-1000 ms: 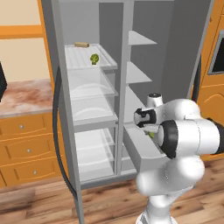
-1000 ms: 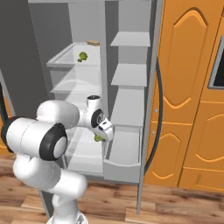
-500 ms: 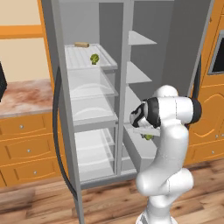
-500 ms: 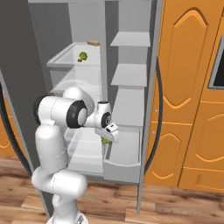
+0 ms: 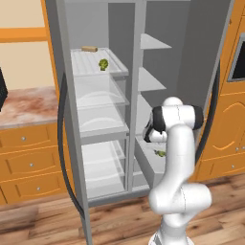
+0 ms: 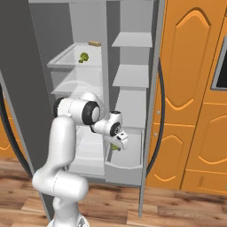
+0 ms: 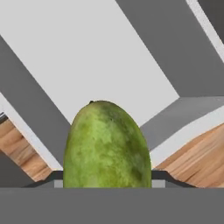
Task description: Take the mango and broccoli from the fridge shelf and place them in the freezer drawer to begin freezing them.
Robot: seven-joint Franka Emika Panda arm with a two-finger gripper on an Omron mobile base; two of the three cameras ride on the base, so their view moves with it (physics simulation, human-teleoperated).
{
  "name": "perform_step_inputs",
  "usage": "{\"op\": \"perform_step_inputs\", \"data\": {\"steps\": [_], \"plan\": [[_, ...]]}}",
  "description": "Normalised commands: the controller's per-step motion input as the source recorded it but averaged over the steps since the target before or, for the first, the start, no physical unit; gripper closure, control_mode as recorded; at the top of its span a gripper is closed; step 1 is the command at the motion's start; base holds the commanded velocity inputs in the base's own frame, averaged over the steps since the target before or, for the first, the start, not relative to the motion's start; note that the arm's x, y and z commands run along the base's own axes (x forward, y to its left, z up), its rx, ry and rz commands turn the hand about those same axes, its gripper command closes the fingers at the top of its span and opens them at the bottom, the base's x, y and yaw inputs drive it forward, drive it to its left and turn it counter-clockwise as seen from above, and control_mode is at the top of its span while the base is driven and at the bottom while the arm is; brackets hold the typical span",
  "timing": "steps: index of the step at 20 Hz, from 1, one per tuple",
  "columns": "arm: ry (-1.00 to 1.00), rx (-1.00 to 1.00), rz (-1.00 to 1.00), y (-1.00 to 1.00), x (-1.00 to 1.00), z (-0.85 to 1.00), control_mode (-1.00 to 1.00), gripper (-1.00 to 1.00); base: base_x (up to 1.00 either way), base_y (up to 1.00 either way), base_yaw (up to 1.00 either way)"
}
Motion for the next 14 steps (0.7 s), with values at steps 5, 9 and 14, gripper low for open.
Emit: {"op": "perform_step_inputs", "data": {"steps": [5,9,14], "plan": [[0.01,0.06,0.01,-0.17,0.67,-0.67,-1.0,1.0,0.0,0.0,0.0],[0.03,0.03,0.03,-0.14,0.37,-0.82,-1.0,1.0,0.0,0.0,0.0],[0.01,0.0,0.03,-0.06,0.15,-0.91,-1.0,1.0,0.0,0.0,0.0]]}}
